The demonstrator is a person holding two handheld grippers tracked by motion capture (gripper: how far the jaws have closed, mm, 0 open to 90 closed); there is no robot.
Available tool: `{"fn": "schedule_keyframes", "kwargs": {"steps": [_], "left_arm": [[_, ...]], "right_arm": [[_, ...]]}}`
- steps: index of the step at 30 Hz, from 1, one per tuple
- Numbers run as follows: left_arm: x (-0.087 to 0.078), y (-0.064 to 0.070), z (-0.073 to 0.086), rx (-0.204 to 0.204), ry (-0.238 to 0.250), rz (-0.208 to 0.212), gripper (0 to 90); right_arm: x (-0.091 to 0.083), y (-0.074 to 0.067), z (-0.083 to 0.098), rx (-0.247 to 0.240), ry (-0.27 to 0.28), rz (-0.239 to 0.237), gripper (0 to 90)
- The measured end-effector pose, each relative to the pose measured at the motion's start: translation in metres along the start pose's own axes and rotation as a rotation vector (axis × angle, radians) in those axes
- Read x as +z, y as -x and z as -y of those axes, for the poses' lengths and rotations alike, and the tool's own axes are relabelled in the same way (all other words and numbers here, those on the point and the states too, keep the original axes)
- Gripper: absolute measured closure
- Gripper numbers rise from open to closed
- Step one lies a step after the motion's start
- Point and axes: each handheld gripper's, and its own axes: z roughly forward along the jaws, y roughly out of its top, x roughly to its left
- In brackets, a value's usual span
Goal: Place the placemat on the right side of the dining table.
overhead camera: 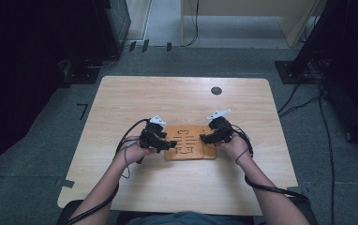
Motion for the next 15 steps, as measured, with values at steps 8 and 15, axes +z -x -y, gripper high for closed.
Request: {"fn": "schedule_keyframes", "kwargs": {"steps": [8, 15], "left_arm": [[0.003, 0.001, 0.002, 0.01, -0.017, 0.0, 31.9], [0.004, 0.001, 0.005, 0.013, -0.035, -0.003, 31.4]], "right_arm": [[0.002, -0.006, -0.003, -0.017, -0.005, 0.004, 21.6], [-0.006, -0.011, -0.008, -0.027, 0.015, -0.018, 25.6]]}}
